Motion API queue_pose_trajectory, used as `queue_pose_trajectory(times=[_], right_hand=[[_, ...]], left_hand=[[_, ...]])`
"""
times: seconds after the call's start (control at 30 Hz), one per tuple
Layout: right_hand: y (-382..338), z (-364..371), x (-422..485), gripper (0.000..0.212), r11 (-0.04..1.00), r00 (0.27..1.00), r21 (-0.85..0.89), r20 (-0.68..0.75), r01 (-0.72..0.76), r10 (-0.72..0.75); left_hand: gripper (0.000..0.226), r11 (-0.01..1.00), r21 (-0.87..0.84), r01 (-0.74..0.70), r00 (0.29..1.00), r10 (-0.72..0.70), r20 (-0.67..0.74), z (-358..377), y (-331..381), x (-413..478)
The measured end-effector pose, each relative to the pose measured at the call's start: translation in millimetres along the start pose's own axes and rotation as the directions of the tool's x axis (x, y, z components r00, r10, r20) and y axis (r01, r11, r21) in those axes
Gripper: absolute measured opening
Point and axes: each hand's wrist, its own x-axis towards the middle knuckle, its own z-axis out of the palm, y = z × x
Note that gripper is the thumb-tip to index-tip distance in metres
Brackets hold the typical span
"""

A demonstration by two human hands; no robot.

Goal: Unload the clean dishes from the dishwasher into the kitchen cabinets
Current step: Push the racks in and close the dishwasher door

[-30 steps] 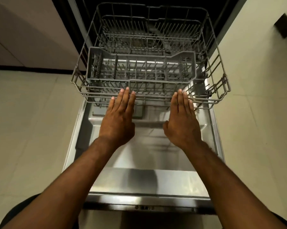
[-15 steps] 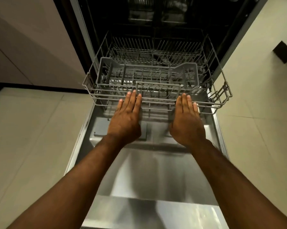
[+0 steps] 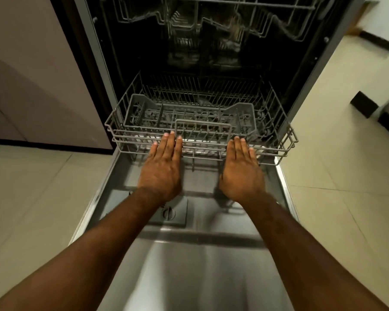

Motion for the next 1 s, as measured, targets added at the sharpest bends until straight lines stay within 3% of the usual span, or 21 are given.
queue_pose_trajectory(times=[0.53, 1.0], right_hand=[[6, 8, 62, 0.078, 1.0, 0.997, 0.006, -0.07, -0.013, 0.013], [14, 16, 107, 0.082, 0.999, 0.996, -0.031, -0.091, -0.01, 0.007]], left_hand=[[0.079, 0.983, 0.182, -0.037, 0.997, 0.05, -0.064, 11, -13, 60], [0.09, 0.977, 0.206, -0.051, 0.997, 0.061, -0.041, 16, -18, 104]])
